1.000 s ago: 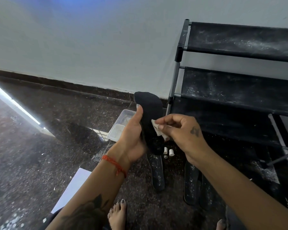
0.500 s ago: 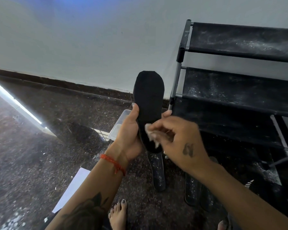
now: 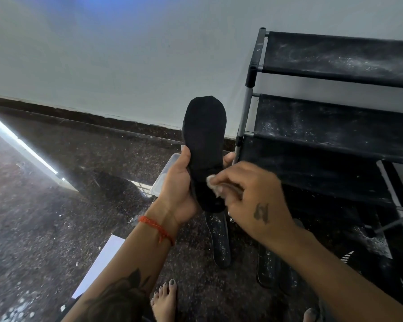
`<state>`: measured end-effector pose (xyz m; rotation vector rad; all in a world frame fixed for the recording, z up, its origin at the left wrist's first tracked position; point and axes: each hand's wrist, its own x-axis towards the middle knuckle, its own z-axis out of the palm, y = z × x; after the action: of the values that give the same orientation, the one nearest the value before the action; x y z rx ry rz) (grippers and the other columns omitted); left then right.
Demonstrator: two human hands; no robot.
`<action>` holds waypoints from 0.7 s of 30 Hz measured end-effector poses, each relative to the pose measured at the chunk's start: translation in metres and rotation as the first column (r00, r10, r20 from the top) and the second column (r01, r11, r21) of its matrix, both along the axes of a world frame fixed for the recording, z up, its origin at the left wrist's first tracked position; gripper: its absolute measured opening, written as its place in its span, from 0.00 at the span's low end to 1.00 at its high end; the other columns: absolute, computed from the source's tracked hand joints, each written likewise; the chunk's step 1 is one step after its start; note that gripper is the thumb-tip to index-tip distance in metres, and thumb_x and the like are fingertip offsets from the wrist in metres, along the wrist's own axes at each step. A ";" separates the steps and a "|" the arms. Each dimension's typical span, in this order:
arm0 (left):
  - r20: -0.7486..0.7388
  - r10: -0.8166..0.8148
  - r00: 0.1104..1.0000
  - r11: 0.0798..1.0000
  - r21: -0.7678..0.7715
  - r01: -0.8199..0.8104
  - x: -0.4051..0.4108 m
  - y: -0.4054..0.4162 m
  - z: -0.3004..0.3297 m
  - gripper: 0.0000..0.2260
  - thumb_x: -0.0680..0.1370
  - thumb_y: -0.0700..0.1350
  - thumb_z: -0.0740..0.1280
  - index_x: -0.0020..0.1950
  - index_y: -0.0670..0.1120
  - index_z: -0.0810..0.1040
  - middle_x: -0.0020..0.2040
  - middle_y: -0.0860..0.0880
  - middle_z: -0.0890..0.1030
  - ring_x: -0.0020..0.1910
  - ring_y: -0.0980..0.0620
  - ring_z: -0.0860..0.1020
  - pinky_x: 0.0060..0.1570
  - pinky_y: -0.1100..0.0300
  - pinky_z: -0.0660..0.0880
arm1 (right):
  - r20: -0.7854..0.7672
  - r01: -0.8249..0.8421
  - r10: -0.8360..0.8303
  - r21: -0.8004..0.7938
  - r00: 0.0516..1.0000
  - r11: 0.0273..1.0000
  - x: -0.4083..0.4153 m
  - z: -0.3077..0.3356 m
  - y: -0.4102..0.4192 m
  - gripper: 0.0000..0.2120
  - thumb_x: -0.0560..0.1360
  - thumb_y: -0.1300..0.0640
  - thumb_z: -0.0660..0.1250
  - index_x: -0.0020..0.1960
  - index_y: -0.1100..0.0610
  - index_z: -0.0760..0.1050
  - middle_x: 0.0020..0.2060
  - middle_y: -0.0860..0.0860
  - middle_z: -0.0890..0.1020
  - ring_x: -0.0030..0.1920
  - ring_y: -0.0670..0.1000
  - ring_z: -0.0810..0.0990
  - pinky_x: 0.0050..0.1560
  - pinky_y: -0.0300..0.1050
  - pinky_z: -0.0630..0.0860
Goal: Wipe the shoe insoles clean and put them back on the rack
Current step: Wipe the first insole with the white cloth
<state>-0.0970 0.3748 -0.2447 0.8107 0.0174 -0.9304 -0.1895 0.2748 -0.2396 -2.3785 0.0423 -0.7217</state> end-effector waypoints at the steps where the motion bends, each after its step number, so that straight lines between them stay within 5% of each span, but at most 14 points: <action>1: -0.010 -0.004 1.000 1.000 0.006 0.004 0.000 0.000 -0.001 0.35 0.80 0.64 0.47 0.50 0.40 0.84 0.50 0.42 0.82 0.49 0.45 0.82 0.49 0.52 0.79 | -0.035 -0.055 0.055 0.011 0.998 0.998 -0.001 -0.003 0.007 0.06 0.70 0.64 0.71 0.44 0.54 0.81 0.40 0.47 0.82 0.43 0.47 0.79 0.43 0.42 0.78; 4: -0.010 0.007 1.000 0.999 0.036 -0.007 -0.001 0.001 -0.002 0.31 0.80 0.63 0.47 0.58 0.41 0.79 0.50 0.42 0.82 0.49 0.45 0.81 0.54 0.54 0.76 | -0.122 -0.080 0.068 -0.097 0.990 0.992 0.000 -0.011 0.012 0.07 0.70 0.64 0.68 0.45 0.54 0.81 0.40 0.49 0.80 0.43 0.53 0.78 0.40 0.49 0.77; 7: -0.008 0.018 1.000 0.999 0.044 -0.017 -0.002 0.001 -0.001 0.31 0.80 0.63 0.47 0.62 0.41 0.75 0.48 0.42 0.83 0.48 0.47 0.81 0.50 0.57 0.78 | -0.190 -0.014 -0.033 -0.239 0.981 0.971 0.001 -0.007 0.003 0.09 0.66 0.65 0.72 0.42 0.53 0.82 0.38 0.49 0.79 0.40 0.52 0.76 0.36 0.45 0.75; 11: 0.018 0.020 1.000 0.999 0.046 -0.021 -0.002 0.002 0.001 0.30 0.81 0.62 0.46 0.57 0.44 0.80 0.49 0.43 0.83 0.46 0.47 0.81 0.46 0.54 0.80 | -0.147 0.130 -0.166 -0.229 0.975 0.965 -0.001 -0.001 -0.012 0.07 0.66 0.64 0.71 0.42 0.56 0.82 0.36 0.50 0.79 0.39 0.51 0.77 0.37 0.44 0.75; 14: 0.027 0.006 1.000 0.999 0.046 -0.007 -0.002 0.002 0.002 0.34 0.81 0.62 0.46 0.47 0.41 0.85 0.47 0.43 0.84 0.43 0.48 0.82 0.45 0.56 0.80 | 0.005 0.086 -0.086 -0.101 0.996 0.991 0.000 0.000 -0.003 0.07 0.69 0.65 0.69 0.43 0.56 0.82 0.38 0.49 0.80 0.41 0.50 0.79 0.40 0.43 0.77; 18: 0.024 -0.002 1.000 0.995 0.100 0.000 -0.002 0.001 -0.001 0.32 0.80 0.63 0.48 0.57 0.38 0.79 0.52 0.42 0.83 0.48 0.48 0.82 0.52 0.56 0.77 | -0.054 -0.001 -0.013 -0.241 0.998 0.970 0.001 -0.009 0.012 0.08 0.69 0.65 0.68 0.44 0.57 0.82 0.38 0.51 0.79 0.40 0.53 0.77 0.38 0.43 0.76; 21: 0.029 0.013 0.999 0.995 0.098 -0.016 -0.003 0.001 -0.002 0.32 0.81 0.61 0.48 0.52 0.39 0.82 0.49 0.42 0.84 0.45 0.48 0.83 0.49 0.55 0.79 | -0.127 0.051 -0.097 -0.327 0.987 0.944 0.002 -0.011 0.005 0.10 0.63 0.68 0.73 0.41 0.56 0.82 0.38 0.51 0.79 0.39 0.52 0.75 0.32 0.41 0.73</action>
<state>-0.0998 0.3759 -0.2466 0.9133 0.0448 -0.9096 -0.1870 0.2798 -0.2507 -2.7538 0.0793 -0.6322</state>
